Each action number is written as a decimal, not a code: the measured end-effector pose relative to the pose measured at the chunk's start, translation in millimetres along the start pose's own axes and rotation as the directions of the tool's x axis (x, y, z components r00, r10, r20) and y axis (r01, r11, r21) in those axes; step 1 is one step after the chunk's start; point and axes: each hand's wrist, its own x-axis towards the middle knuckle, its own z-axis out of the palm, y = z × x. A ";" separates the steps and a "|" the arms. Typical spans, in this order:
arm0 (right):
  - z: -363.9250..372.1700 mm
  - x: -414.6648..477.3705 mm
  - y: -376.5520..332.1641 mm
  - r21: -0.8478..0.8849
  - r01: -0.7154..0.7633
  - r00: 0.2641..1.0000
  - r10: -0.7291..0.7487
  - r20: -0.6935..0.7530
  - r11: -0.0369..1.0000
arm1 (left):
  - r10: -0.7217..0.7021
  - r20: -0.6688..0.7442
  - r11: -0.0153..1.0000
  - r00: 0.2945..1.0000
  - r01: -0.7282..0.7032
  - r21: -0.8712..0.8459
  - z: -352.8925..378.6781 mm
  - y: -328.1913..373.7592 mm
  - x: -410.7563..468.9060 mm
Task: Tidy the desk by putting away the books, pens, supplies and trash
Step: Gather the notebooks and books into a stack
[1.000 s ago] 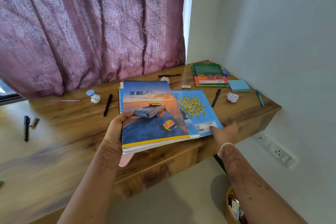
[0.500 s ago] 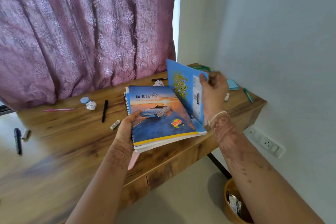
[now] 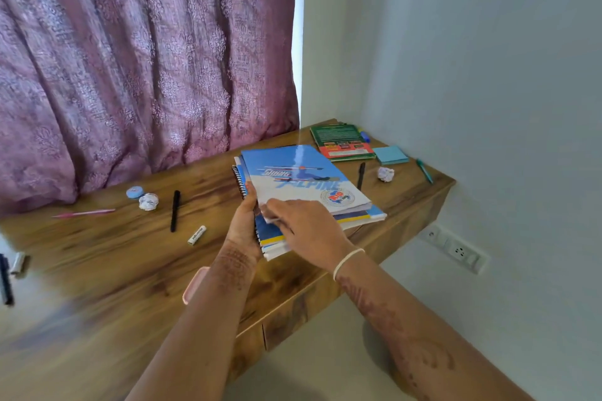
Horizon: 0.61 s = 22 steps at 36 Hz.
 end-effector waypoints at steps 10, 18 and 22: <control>4.2 -4.3 23.2 0.099 -0.009 1.000 0.007 0.016 0.995 | -0.074 0.076 0.997 0.994 0.073 0.015 9.6 -11.2 13.3; 1.1 6.5 78.8 0.180 -0.094 0.995 0.100 -0.023 0.979 | -0.090 0.100 0.996 0.991 0.092 -0.020 28.8 -10.5 37.0; -2.9 21.6 115.5 0.163 -0.125 0.990 0.134 -0.048 0.979 | -0.030 0.010 0.999 1.000 0.030 0.015 40.3 -8.5 58.2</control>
